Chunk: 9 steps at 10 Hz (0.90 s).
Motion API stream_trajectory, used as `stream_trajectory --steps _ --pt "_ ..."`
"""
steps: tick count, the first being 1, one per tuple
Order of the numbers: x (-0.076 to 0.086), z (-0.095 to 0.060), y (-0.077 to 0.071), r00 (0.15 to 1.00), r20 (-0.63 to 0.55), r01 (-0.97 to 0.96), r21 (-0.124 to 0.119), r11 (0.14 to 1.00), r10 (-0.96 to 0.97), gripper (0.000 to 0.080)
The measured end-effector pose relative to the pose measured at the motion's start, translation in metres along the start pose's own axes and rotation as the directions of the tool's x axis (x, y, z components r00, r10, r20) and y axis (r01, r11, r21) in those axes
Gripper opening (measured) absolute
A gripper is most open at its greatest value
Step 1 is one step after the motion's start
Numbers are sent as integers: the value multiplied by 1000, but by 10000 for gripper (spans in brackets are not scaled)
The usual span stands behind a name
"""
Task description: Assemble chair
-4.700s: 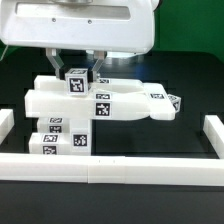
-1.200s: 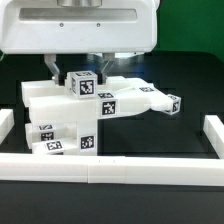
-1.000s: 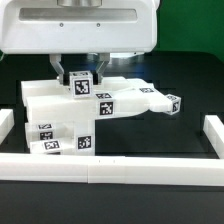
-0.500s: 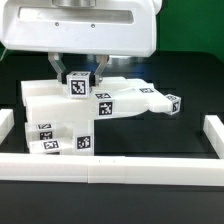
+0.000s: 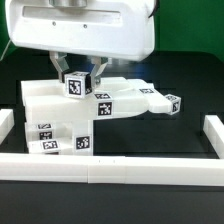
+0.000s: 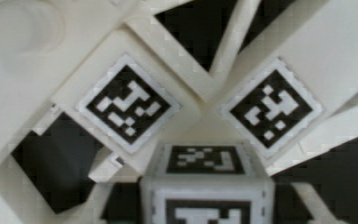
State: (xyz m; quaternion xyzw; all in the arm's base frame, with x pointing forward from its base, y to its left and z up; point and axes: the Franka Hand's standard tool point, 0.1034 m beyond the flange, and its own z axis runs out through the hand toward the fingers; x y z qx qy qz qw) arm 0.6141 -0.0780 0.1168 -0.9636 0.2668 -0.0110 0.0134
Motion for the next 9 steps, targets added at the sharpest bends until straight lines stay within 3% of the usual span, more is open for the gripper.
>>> stream_trajectory --steps 3,7,8,9 --pt "-1 0 -1 982 5 -188 8 982 188 284" --pt "-5 -1 -1 824 66 -565 27 825 562 284" --pt "-6 0 -2 748 75 -662 21 749 659 284" --pt "-6 0 -3 727 75 -685 18 729 682 284"
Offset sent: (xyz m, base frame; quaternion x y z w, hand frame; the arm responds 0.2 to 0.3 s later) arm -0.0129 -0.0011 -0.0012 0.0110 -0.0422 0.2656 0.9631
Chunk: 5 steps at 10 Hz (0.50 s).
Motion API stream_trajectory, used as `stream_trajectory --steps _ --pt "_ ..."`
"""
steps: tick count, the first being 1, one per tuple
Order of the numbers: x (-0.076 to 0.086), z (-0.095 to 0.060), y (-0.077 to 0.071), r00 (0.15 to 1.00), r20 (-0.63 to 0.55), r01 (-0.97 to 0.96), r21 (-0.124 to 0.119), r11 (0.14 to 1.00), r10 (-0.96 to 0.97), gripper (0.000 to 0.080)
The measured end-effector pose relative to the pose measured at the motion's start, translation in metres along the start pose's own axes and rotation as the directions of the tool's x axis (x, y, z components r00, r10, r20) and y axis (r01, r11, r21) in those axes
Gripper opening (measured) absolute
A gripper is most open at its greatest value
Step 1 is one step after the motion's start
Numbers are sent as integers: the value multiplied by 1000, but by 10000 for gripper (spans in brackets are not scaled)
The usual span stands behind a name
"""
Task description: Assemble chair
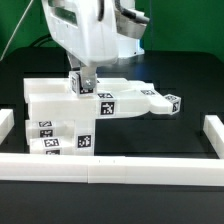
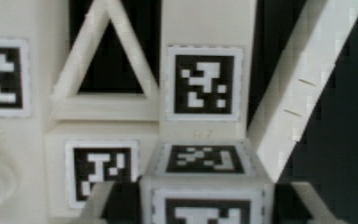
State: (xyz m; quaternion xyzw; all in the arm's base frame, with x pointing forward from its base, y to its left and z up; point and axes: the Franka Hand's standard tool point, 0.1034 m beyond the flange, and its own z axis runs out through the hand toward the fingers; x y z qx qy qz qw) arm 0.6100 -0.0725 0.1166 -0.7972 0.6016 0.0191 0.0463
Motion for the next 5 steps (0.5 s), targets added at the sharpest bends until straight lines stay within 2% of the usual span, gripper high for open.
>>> stream_trajectory --steps 2,3,4,5 --pt "1 1 0 998 -2 55 -2 998 -55 311" --pt "2 2 -2 996 -5 90 -2 996 -90 489" --pt "2 2 -1 988 -5 151 -3 989 -151 489" --pt "2 2 -1 975 -5 222 -4 975 -222 613"
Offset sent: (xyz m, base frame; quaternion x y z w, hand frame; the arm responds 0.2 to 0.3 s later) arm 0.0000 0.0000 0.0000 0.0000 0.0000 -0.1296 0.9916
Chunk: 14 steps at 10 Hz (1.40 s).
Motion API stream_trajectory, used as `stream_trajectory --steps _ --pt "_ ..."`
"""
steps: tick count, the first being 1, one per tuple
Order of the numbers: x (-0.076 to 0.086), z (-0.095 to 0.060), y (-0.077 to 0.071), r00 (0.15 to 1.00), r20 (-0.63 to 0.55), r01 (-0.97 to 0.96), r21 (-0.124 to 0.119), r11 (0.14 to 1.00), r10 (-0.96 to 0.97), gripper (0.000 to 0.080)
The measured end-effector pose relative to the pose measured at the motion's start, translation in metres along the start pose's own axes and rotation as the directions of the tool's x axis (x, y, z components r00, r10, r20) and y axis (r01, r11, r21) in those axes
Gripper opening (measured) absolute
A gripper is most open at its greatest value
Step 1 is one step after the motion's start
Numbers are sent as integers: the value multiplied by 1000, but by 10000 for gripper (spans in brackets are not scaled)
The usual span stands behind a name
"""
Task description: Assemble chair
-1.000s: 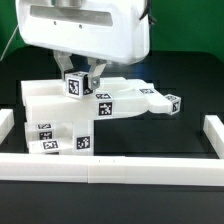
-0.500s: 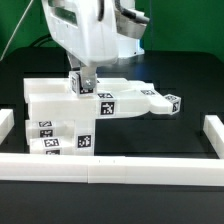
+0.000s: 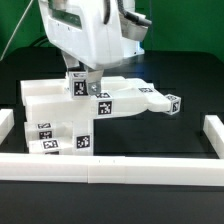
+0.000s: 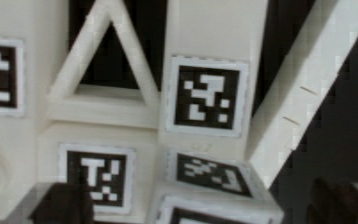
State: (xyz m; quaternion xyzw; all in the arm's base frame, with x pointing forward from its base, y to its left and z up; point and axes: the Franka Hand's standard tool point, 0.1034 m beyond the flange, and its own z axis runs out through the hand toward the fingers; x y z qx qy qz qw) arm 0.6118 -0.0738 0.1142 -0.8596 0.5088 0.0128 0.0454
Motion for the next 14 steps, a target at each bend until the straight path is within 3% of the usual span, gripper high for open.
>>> stream_trajectory --steps 4,5,8,10,12,14 --pt "1 0 0 958 -1 288 -5 958 -288 648" --pt "2 -2 -1 922 -9 388 -27 921 -388 649" --pt "3 -3 -3 786 -8 617 -59 785 -619 649" --pt "4 -3 -2 715 -1 698 -61 714 -699 649" --pt "5 -3 -2 607 8 794 -62 605 -795 649" --pt "8 -5 -1 453 25 890 -83 449 -891 649"
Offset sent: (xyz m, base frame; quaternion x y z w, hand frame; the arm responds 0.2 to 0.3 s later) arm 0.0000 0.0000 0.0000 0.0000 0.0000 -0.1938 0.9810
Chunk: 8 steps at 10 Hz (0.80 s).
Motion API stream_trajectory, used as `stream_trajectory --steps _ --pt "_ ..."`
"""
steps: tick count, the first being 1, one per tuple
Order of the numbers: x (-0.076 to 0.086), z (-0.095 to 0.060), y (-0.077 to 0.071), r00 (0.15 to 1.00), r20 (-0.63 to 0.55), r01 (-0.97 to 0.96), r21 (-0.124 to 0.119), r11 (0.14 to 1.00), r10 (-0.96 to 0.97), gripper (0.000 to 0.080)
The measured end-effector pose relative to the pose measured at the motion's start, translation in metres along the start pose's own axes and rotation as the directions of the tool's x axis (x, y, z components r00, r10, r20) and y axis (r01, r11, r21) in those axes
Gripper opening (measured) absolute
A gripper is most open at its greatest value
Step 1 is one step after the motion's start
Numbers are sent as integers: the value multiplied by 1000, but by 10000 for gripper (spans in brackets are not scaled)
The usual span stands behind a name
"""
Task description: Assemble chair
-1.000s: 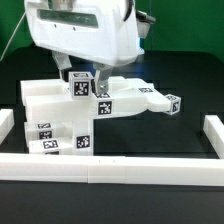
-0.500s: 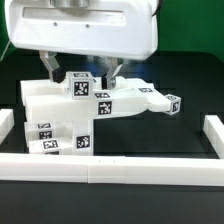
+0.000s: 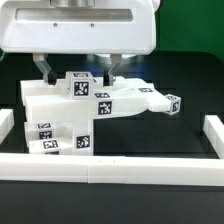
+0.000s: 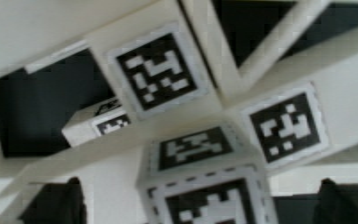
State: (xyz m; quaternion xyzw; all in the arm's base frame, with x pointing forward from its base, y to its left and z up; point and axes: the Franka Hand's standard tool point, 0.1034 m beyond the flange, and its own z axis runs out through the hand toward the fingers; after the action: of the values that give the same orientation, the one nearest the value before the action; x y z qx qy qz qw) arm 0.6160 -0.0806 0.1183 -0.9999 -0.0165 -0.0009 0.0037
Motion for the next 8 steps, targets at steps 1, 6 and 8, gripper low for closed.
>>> stream_trajectory --steps 1,6,8 --pt "0 0 1 998 2 67 -6 998 -67 649" --pt "-1 0 5 980 7 199 -11 980 -199 518" --pt "-1 0 5 986 6 164 -11 986 -164 282"
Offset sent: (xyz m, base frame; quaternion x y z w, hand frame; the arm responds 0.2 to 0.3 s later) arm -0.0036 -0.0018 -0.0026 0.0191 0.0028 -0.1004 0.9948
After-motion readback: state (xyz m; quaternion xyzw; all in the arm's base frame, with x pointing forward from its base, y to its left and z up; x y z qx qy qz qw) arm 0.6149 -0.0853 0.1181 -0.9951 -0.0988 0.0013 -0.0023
